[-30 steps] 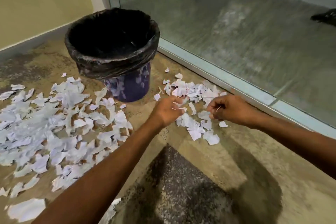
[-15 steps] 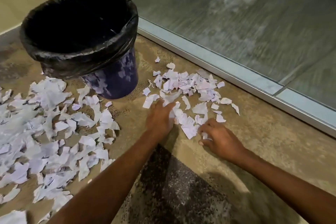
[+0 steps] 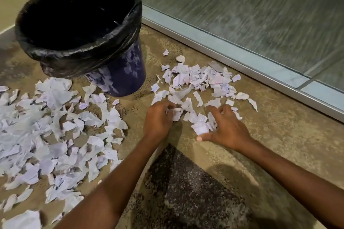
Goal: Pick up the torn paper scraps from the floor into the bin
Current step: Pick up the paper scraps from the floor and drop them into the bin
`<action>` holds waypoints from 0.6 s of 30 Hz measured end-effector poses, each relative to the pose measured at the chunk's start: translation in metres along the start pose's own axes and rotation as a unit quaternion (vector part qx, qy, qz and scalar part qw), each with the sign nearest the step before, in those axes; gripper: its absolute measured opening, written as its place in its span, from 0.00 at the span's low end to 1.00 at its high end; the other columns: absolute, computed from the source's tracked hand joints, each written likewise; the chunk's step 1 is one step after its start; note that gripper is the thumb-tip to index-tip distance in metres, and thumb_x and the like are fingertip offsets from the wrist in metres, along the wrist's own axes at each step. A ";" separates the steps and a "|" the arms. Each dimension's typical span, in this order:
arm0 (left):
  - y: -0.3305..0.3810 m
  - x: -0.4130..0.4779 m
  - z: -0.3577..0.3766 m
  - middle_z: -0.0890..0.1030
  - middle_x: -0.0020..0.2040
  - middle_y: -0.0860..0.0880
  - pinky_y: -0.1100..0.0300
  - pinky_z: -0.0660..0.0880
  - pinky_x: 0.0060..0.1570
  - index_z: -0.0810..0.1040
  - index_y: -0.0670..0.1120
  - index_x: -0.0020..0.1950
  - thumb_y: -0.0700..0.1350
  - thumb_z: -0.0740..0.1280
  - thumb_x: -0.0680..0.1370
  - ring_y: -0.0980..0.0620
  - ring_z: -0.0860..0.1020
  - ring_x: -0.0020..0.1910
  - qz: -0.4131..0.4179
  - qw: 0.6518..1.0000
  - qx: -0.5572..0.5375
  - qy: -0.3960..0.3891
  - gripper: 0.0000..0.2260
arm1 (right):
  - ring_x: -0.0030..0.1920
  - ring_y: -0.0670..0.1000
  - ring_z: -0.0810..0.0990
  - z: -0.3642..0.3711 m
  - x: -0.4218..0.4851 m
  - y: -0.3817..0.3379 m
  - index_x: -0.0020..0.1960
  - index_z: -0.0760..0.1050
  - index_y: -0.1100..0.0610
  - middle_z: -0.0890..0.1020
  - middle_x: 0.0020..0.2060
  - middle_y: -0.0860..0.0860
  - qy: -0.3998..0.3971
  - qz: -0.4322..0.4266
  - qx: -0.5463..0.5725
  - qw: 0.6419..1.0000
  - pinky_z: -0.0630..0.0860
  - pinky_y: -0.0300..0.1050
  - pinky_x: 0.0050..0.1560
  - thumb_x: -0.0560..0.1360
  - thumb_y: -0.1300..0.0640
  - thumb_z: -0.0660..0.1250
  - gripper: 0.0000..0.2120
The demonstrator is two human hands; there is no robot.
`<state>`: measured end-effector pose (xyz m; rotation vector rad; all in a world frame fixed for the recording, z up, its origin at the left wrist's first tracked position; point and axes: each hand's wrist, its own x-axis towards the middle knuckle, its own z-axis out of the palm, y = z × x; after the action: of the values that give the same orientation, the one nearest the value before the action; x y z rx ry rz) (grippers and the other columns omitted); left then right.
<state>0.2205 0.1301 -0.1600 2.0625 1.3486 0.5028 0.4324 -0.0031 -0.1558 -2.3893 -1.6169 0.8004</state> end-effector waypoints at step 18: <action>-0.022 0.041 -0.016 0.83 0.51 0.55 0.62 0.73 0.39 0.80 0.49 0.54 0.49 0.78 0.77 0.56 0.82 0.46 -0.142 0.990 -0.005 -0.008 0.10 | 0.54 0.52 0.77 0.014 0.020 -0.017 0.70 0.70 0.45 0.70 0.60 0.49 0.033 -0.068 0.119 0.990 0.75 0.47 0.48 0.72 0.50 0.82 0.32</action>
<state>0.2119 0.1785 -0.1637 1.8201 1.5935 0.3660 0.4169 0.0198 -0.1678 -2.0968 -1.5432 0.8273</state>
